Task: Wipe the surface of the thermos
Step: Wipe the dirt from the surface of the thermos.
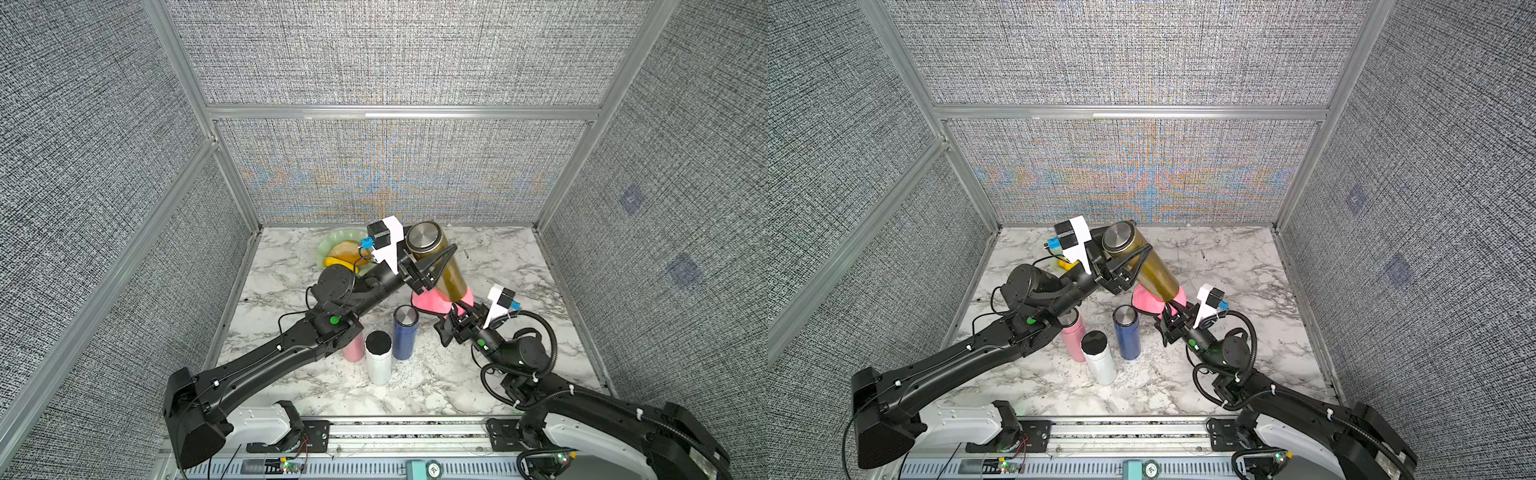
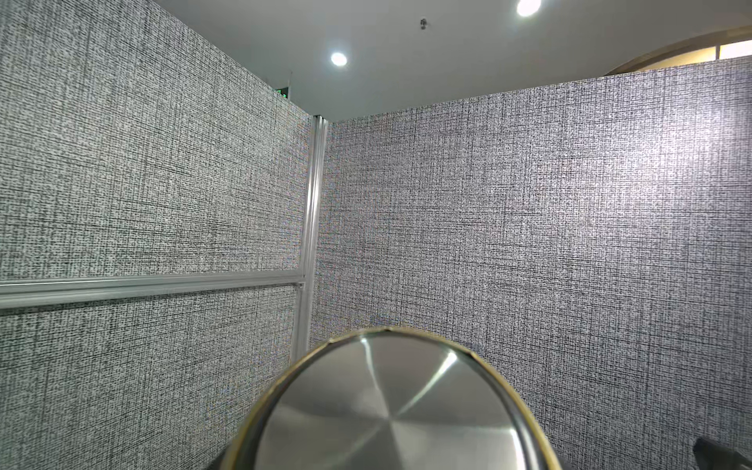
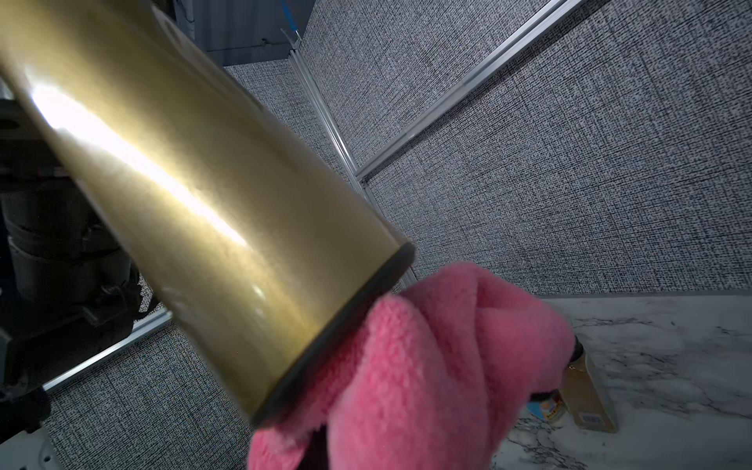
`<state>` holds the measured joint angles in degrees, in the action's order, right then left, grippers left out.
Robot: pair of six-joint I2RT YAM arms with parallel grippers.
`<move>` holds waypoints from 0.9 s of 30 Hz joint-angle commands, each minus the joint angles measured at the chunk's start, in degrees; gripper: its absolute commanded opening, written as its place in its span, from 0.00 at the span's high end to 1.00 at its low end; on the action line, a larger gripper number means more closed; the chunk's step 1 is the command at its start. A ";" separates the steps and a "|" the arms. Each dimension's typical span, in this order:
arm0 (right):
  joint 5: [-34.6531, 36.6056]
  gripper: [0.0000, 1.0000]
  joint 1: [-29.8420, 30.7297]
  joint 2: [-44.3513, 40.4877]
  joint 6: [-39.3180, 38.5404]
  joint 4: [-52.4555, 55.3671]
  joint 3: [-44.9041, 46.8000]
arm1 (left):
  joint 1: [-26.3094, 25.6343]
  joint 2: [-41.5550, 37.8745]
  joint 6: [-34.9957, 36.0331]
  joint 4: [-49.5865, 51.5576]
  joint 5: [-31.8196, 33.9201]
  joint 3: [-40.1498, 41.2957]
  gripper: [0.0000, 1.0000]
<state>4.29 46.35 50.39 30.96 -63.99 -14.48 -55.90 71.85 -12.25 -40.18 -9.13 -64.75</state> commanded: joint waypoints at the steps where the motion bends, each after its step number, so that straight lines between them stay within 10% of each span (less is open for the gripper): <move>1: -1.49 1.00 -0.04 -2.41 -1.45 -2.71 -0.76 | 0.09 0.53 0.34 -0.33 -0.10 0.05 1.00; 27: -4.45 1.00 -0.28 1.33 1.79 -6.63 -2.38 | 0.14 4.59 -1.02 0.28 -1.88 -2.80 1.00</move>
<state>0.97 46.98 53.74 31.92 -62.76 -17.12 -55.72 76.42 -13.61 -42.46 -10.44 -68.05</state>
